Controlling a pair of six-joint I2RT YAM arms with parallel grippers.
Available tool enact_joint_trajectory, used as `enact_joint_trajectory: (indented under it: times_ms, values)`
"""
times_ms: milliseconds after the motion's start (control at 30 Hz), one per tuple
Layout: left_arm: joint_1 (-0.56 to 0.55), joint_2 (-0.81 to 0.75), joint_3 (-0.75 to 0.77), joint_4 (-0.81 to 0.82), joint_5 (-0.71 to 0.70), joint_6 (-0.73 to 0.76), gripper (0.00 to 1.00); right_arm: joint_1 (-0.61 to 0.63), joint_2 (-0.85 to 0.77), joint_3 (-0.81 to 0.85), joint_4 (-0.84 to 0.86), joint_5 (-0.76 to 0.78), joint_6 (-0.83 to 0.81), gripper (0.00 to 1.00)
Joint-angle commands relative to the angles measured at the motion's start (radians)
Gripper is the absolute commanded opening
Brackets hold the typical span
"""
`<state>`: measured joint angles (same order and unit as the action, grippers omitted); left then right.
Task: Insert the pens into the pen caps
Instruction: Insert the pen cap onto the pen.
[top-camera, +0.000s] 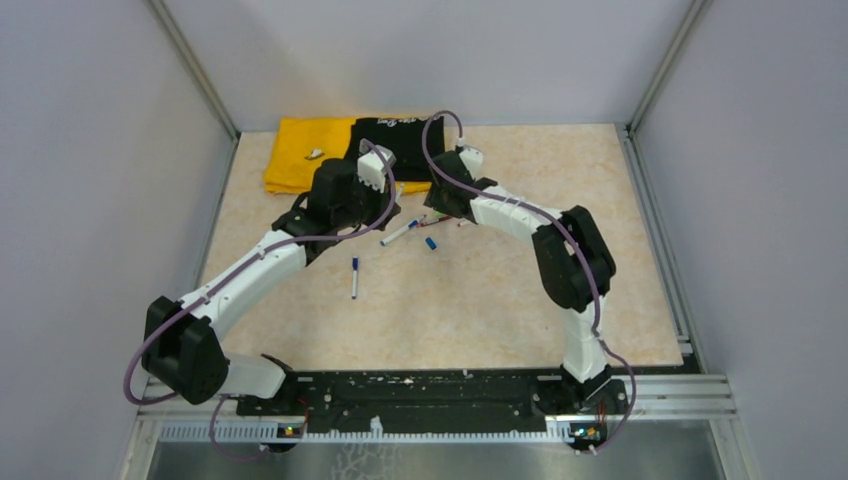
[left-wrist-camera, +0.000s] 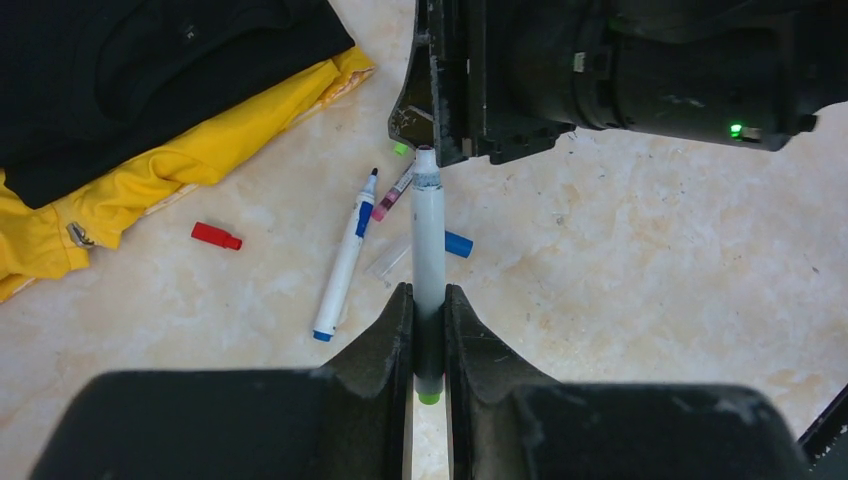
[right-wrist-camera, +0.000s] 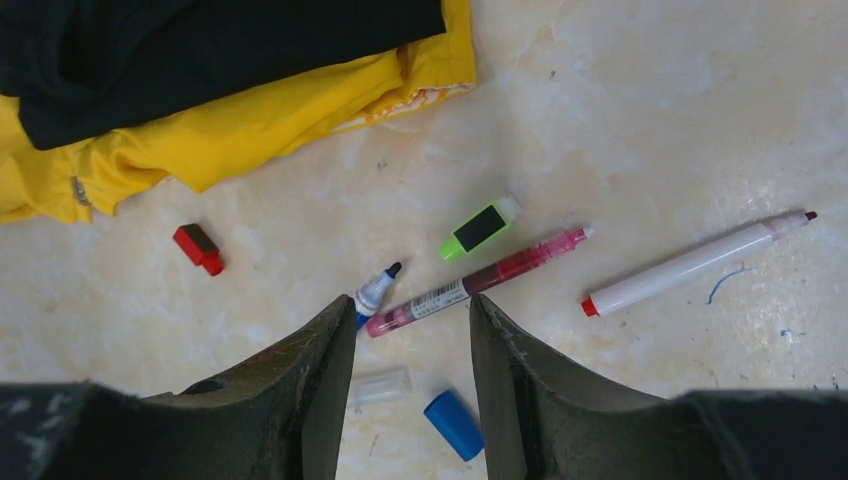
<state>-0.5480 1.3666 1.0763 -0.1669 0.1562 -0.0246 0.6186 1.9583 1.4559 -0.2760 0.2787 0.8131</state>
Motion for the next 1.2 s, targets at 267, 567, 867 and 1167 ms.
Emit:
enact_joint_trajectory:
  times_ms: [267,567,867,1167]
  values:
    - [-0.007,-0.025,0.010,-0.002,-0.018,0.015,0.00,-0.003,0.158,0.205,-0.143,0.106,0.008,0.45]
    - [-0.009,-0.023,0.010,-0.005,-0.014,0.015,0.00,-0.003,0.216,0.261,-0.164,0.129,0.000,0.45]
    - [-0.010,-0.020,0.011,-0.004,-0.012,0.015,0.00,-0.004,0.253,0.300,-0.164,0.134,-0.016,0.44]
    - [-0.009,-0.022,0.011,-0.006,-0.012,0.015,0.00,-0.004,0.297,0.347,-0.179,0.137,-0.040,0.42]
